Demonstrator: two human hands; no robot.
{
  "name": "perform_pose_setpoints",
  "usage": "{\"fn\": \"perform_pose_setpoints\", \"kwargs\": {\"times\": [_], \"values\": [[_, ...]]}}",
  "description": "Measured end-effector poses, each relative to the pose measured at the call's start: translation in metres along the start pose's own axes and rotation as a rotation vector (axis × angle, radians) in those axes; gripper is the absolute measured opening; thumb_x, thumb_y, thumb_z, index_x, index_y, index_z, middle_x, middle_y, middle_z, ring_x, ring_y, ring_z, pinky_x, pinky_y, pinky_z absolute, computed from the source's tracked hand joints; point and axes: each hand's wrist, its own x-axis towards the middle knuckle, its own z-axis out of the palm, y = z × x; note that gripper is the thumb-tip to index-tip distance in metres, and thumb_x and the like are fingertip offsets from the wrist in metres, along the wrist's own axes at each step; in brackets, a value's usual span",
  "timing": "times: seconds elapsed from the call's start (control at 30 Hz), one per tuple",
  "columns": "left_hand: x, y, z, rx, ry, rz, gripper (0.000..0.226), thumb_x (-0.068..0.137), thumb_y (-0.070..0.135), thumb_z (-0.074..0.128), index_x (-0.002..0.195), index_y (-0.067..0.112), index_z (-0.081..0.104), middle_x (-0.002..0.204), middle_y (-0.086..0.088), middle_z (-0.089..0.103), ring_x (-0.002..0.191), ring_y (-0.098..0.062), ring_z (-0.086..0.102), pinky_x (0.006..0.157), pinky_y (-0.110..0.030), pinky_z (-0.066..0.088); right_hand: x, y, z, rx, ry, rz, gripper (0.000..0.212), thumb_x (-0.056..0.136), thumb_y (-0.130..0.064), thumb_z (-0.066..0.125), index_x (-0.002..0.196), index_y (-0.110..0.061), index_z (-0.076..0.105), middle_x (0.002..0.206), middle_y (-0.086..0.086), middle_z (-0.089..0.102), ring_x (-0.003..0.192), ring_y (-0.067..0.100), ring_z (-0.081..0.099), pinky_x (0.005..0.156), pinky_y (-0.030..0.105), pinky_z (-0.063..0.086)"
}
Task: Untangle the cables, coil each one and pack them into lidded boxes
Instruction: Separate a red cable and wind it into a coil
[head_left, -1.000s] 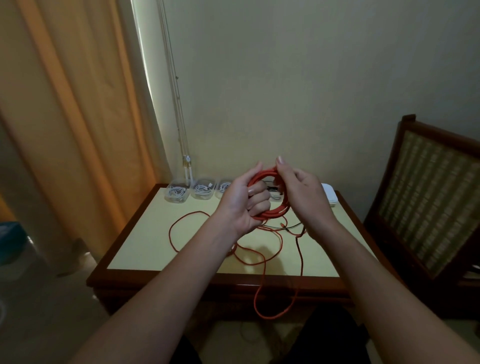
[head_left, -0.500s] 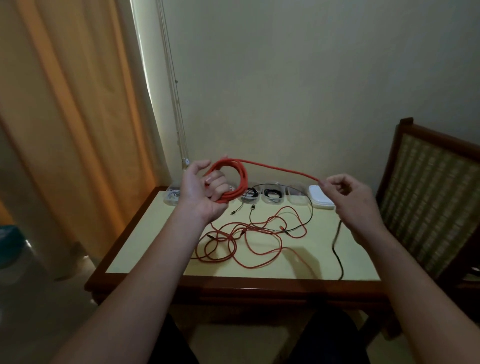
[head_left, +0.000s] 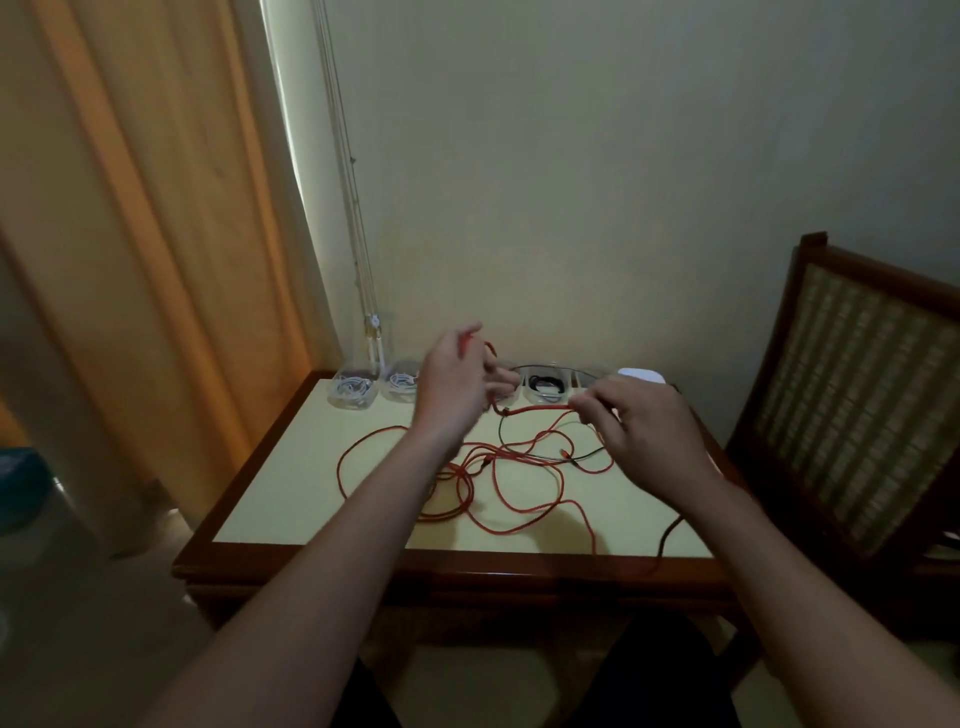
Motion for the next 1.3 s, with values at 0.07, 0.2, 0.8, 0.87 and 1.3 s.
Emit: {"fn": "perform_pose_setpoints", "kwargs": {"times": [0.07,0.2,0.8,0.87,1.3], "values": [[-0.008,-0.007,0.011,0.065,-0.097,0.041,0.031,0.108,0.017,0.037,0.137,0.015,0.048,0.087,-0.009,0.064,0.074,-0.021,0.074,0.063,-0.028,0.059,0.003,-0.008,0.004,0.010,0.062,-0.007,0.037,0.099,-0.044,0.051,0.072,-0.022,0.065,0.063,-0.016,0.050,0.062,0.004,0.042,0.061,0.034,0.039],[-0.018,-0.017,0.024,0.018,-0.272,-0.020,0.028,0.107,0.015,0.040,0.130,0.008,0.054,0.077,-0.004,0.060,0.048,-0.015,0.058,0.048,-0.029,0.043,0.009,-0.015,0.004,0.045,0.132,-0.033,0.038,0.100,-0.038,0.052,0.072,-0.015,0.064,0.062,-0.011,0.051,0.059,0.007,0.041,0.058,0.031,0.027],[-0.025,-0.001,0.028,-0.749,-0.470,-0.349,0.017,0.082,0.022,0.066,0.096,0.014,0.061,0.040,0.010,0.023,0.027,-0.003,0.020,0.027,-0.014,0.013,0.016,-0.062,-0.006,0.844,-0.023,0.672,0.055,0.098,-0.061,0.048,0.061,-0.020,0.049,0.052,-0.002,0.044,0.047,0.010,0.037,0.053,0.030,0.028],[-0.026,-0.003,0.029,-0.748,-0.440,-0.339,0.015,0.082,0.024,0.068,0.094,0.016,0.064,0.045,0.008,0.030,0.031,-0.002,0.023,0.029,-0.013,0.017,0.019,-0.064,-0.006,0.834,0.012,0.677,0.056,0.098,-0.059,0.051,0.056,-0.022,0.047,0.053,0.000,0.041,0.047,0.010,0.036,0.051,0.029,0.027],[-0.027,-0.001,0.029,-0.672,-0.465,-0.356,0.034,0.102,0.031,0.054,0.070,0.018,0.053,0.044,0.008,0.023,0.030,-0.002,0.017,0.029,-0.017,0.012,0.021,-0.070,-0.004,0.808,0.085,0.698,0.055,0.096,-0.050,0.059,0.046,-0.029,0.061,0.063,0.009,0.034,0.055,0.019,0.033,0.051,0.032,0.026]]}}
